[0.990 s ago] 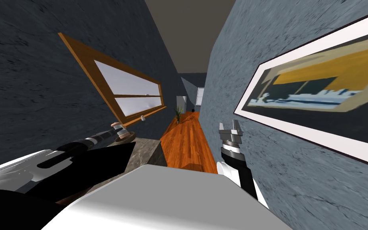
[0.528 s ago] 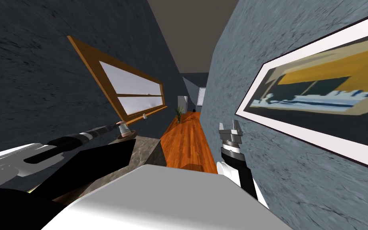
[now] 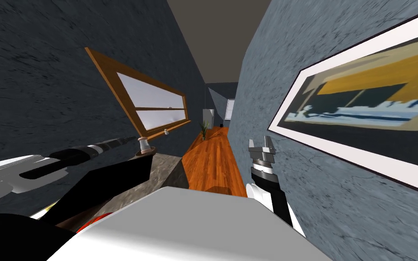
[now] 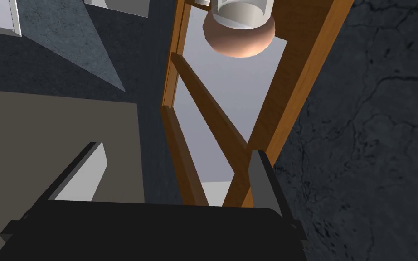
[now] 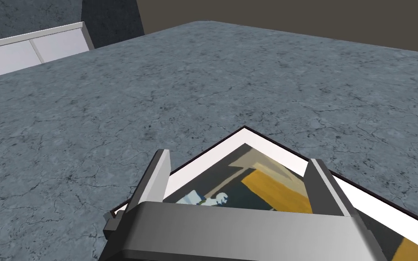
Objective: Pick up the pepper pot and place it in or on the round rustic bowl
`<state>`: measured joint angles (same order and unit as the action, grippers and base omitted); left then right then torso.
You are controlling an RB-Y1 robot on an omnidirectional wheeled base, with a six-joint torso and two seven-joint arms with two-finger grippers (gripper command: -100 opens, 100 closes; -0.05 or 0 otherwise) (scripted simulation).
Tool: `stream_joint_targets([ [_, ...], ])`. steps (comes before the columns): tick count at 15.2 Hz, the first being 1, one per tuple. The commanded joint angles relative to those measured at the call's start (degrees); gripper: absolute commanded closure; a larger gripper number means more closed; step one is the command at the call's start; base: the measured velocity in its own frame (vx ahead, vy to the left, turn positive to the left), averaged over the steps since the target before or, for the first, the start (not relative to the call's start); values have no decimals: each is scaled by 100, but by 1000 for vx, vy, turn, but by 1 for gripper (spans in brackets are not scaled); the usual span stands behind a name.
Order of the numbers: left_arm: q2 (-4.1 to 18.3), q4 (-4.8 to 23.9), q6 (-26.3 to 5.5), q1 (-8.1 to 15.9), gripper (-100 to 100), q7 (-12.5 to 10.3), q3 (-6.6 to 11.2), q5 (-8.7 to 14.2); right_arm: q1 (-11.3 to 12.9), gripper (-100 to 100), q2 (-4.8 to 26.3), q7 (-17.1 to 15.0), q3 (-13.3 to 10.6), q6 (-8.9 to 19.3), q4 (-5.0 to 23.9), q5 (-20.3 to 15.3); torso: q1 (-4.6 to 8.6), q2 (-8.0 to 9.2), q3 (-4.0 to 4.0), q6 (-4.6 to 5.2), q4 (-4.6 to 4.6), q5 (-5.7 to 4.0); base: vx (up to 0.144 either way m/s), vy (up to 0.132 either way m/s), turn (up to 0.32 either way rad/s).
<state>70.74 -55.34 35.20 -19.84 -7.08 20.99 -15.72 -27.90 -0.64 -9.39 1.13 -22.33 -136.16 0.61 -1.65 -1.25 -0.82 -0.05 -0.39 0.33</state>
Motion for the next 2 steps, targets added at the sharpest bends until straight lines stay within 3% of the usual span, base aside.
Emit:
stream_joint_targets([
  [1,0,0,0,0,-100,0,0,0,0,0,0,0,0,0,0,0,0,0,0,0,0,0,0,0,0],
  [2,0,0,0,0,-100,0,0,0,0,0,0,0,0,0,0,0,-3,0,0,0,0,1,0,0,0],
])
